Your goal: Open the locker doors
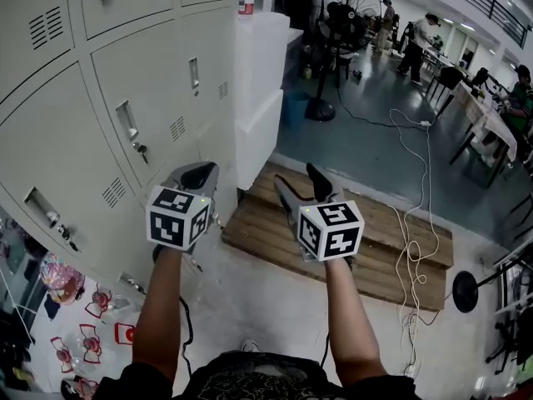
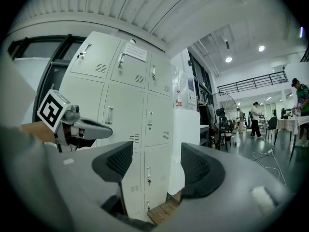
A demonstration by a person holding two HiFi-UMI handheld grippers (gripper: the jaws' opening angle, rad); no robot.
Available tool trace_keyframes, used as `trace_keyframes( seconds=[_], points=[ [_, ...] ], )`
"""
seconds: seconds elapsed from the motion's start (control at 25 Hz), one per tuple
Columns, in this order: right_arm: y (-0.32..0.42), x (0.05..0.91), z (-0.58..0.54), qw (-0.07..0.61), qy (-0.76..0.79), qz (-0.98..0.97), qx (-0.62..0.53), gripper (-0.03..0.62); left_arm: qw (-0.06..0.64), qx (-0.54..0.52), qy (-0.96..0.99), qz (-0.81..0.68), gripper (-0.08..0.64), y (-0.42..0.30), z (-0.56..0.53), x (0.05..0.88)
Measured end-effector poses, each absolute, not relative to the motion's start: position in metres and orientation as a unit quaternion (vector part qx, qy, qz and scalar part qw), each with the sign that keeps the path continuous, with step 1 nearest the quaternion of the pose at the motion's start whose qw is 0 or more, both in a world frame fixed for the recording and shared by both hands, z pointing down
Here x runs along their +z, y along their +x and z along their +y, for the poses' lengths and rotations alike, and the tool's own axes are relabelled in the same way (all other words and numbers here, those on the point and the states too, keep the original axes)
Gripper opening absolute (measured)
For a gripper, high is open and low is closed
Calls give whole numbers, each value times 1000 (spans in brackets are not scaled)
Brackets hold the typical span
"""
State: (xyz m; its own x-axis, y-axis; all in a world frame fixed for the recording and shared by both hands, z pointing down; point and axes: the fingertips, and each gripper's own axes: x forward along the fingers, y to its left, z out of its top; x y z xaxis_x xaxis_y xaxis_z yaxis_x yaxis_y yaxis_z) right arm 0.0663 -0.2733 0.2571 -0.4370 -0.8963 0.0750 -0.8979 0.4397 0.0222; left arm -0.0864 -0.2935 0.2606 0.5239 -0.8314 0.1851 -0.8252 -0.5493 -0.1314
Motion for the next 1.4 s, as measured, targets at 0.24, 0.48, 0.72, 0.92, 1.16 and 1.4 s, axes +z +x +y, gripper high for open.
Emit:
trace_keyframes(
  seconds=[0.24, 0.48, 0.72, 0.92, 1.16, 1.4],
  points=[
    [25, 253, -293, 35, 499, -866, 6, 300, 15, -109, -857, 503, 3, -126, -306, 256],
    [-32, 253, -315, 34, 445, -895, 2, 299, 10, -110, -826, 552, 3, -182, -312, 257],
    [-86, 258, -339, 31, 381, -924, -1, 301, 2, -115, -790, 602, 3, -230, -315, 265],
    [-131, 263, -359, 31, 313, -949, -2, 300, -8, -118, -750, 650, 3, -264, -320, 272],
    [-183, 257, -378, 30, 221, -975, -7, 301, -17, -120, -699, 705, 2, -290, -320, 270],
    [-237, 247, -375, 36, 123, -991, -24, 299, -22, -115, -641, 759, 3, -318, -310, 259]
  ],
)
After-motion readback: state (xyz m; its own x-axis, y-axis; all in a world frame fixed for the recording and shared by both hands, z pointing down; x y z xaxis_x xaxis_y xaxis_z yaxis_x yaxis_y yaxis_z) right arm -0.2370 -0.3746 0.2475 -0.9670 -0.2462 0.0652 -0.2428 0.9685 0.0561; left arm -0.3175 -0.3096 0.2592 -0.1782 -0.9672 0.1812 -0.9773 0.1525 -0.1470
